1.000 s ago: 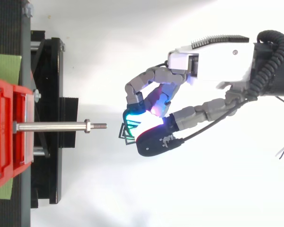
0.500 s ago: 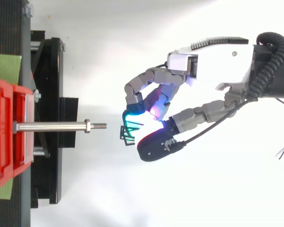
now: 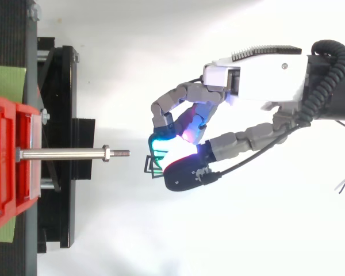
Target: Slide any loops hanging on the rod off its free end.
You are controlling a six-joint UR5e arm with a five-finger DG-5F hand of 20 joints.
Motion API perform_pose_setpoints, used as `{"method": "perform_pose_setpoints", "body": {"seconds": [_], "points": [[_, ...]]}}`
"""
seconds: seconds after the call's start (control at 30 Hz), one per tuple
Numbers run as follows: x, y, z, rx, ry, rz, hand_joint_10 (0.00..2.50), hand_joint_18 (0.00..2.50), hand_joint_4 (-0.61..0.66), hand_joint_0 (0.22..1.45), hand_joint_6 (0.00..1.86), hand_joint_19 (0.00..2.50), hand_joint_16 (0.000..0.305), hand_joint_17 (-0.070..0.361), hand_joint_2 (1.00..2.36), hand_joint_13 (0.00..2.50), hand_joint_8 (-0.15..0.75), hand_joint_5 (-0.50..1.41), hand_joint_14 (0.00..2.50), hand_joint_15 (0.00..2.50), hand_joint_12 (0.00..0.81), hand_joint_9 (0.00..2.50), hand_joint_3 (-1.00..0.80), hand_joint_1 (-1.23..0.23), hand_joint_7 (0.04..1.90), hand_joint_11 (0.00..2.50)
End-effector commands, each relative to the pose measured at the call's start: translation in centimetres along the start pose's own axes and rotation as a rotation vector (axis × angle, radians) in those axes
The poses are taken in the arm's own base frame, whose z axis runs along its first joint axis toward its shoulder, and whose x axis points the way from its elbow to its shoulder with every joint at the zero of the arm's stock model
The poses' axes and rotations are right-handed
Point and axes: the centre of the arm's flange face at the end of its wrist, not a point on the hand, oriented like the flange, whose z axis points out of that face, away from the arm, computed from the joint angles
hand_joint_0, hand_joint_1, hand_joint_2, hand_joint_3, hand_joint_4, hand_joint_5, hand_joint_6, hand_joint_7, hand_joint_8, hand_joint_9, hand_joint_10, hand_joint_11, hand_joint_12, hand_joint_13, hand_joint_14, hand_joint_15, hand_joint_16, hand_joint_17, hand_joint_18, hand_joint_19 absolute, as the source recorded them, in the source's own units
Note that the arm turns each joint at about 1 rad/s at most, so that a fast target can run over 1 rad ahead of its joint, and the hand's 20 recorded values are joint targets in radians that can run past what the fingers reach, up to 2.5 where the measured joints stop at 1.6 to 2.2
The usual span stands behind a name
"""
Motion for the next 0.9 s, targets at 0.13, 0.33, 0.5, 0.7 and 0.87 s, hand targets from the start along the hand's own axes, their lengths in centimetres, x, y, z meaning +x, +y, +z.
{"method": "perform_pose_setpoints", "body": {"seconds": [0.13,0.33,0.5,0.7,0.87], "points": [[0.01,0.01,0.00,0.000,0.000,0.000,0.02,0.70,0.25,0.56,0.86,0.51,0.059,0.132,1.03,0.75,0.331,-0.14,0.01,0.27,0.351,0.96,-0.06,-0.76,1.35,0.56],[0.00,0.00,0.00,0.000,-0.001,0.000,0.01,0.72,0.29,0.59,0.86,0.50,0.057,0.129,1.01,0.75,0.324,-0.14,0.01,0.26,0.345,0.99,-0.35,-0.70,1.35,0.55],[0.21,0.08,0.03,-0.001,0.002,0.007,0.01,0.70,0.24,0.59,0.86,0.53,0.057,0.127,1.01,0.77,0.323,-0.12,0.01,0.28,0.334,1.09,-0.36,-0.49,1.37,0.56],[0.21,0.08,0.03,-0.001,0.002,0.007,0.02,0.69,0.24,0.57,0.85,0.55,0.057,0.128,1.02,0.79,0.334,-0.10,0.01,0.32,0.342,1.11,-0.20,-0.47,1.35,0.56],[0.21,0.08,0.03,-0.001,0.002,0.007,0.01,0.77,0.25,0.54,0.84,0.51,0.066,0.148,1.02,0.82,0.370,-0.10,0.01,0.30,0.381,1.12,-0.05,-0.64,1.37,0.55]]}}
